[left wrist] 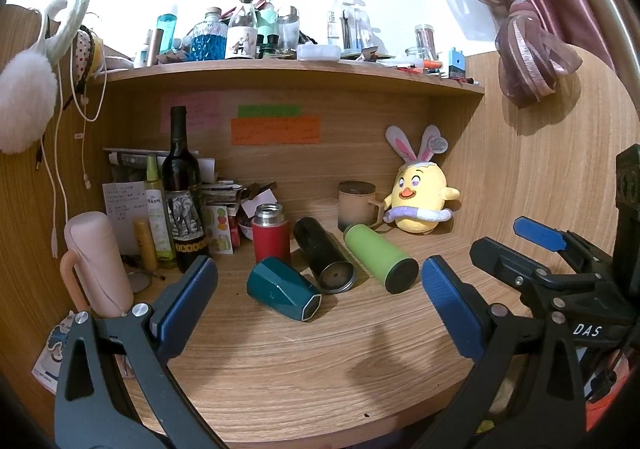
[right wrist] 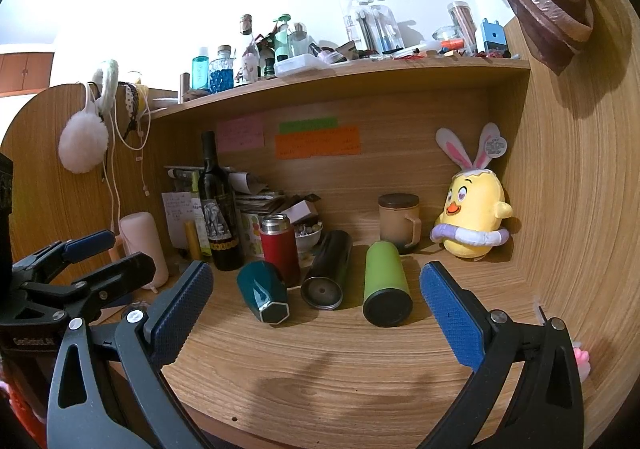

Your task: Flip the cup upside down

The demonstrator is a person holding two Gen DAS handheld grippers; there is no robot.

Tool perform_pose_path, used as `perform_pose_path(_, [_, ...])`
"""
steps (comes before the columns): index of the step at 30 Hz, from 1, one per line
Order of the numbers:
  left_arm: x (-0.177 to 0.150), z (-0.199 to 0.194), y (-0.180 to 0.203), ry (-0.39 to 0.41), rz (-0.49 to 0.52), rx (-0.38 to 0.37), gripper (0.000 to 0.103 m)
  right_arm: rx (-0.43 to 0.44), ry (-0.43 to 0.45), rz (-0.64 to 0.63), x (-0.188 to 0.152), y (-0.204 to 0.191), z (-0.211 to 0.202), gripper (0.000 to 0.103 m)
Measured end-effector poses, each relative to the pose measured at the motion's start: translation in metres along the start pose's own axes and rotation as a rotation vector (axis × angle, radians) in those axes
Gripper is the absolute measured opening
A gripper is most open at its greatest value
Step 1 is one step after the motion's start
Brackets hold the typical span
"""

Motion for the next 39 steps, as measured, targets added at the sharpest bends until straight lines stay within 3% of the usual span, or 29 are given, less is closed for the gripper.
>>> perform_pose_path(39, [-0.0014,-0.0047,0.0007,0.005,0.001,-0.007,0.103,0.001,0.007,0.001,0.0034,0.0002,-0.0040,0.103])
Point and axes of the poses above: each gripper's, at about its wrist camera, not at the fingertips, and z roughly the way its jaws point, y to its right, x to its top, the point moved 2 cm from there along z, roughly the way its jaws point, and after that the axes turned 6 degrees about -y, right-handed, at the moved point
